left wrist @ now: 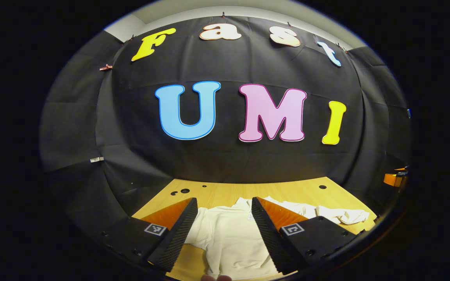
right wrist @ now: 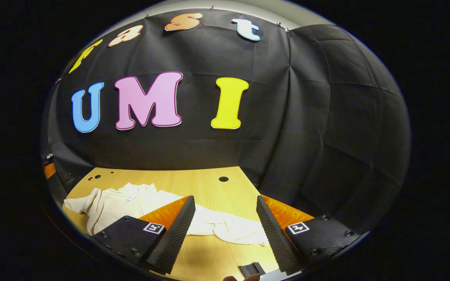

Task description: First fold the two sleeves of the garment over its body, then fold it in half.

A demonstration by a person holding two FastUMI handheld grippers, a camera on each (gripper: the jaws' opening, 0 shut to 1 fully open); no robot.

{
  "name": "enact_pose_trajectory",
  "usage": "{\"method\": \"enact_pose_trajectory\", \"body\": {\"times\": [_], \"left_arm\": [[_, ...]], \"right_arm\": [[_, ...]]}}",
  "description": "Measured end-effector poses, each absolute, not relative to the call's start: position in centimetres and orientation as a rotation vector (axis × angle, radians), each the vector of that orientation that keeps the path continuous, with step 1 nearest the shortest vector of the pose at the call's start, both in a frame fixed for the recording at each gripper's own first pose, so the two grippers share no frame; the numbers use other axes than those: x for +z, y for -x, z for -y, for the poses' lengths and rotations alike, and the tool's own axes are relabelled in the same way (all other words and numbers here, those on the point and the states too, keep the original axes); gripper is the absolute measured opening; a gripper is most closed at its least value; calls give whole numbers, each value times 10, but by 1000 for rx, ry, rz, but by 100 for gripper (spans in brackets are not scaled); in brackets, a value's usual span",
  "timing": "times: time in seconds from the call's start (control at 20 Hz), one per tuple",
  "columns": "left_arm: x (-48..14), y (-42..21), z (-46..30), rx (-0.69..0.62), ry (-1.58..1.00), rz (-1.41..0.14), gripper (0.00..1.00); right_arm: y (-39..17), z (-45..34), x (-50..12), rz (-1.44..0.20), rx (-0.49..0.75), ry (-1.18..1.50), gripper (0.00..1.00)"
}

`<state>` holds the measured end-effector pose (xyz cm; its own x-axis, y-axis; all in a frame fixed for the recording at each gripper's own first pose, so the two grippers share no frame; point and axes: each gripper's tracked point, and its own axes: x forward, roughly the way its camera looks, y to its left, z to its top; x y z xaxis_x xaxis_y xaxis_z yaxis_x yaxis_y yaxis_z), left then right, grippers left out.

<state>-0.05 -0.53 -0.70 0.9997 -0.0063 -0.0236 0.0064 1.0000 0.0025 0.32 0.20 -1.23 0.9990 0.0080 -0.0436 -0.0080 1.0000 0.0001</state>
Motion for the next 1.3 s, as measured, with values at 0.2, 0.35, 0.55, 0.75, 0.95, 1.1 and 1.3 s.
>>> {"method": "enact_pose_trajectory", "body": {"times": [0.2, 0.35, 0.55, 0.75, 0.95, 1.1, 1.3], "left_arm": [[-10, 1, 8, -6, -17, -33, 91], [-15, 2, 10, -8, -20, -45, 91], [-22, 3, 14, -8, -37, -65, 91], [-32, 4, 21, -12, -23, -90, 91], [-42, 3, 24, 7, -4, -115, 91], [-47, 5, 27, 19, -17, -133, 91], [-54, 10, 33, 29, -25, -153, 91]], "right_arm": [[-8, 1, -20, -60, 8, -3, 97], [-21, 9, -39, -106, -11, -6, 97], [-40, 31, -79, -198, -55, -51, 97], [-57, 67, -134, -331, -136, -117, 98], [-74, 101, -194, -456, -210, -176, 97], [-86, 117, -231, -543, -241, -222, 96], [-96, 130, -260, -620, -275, -291, 96]]}}
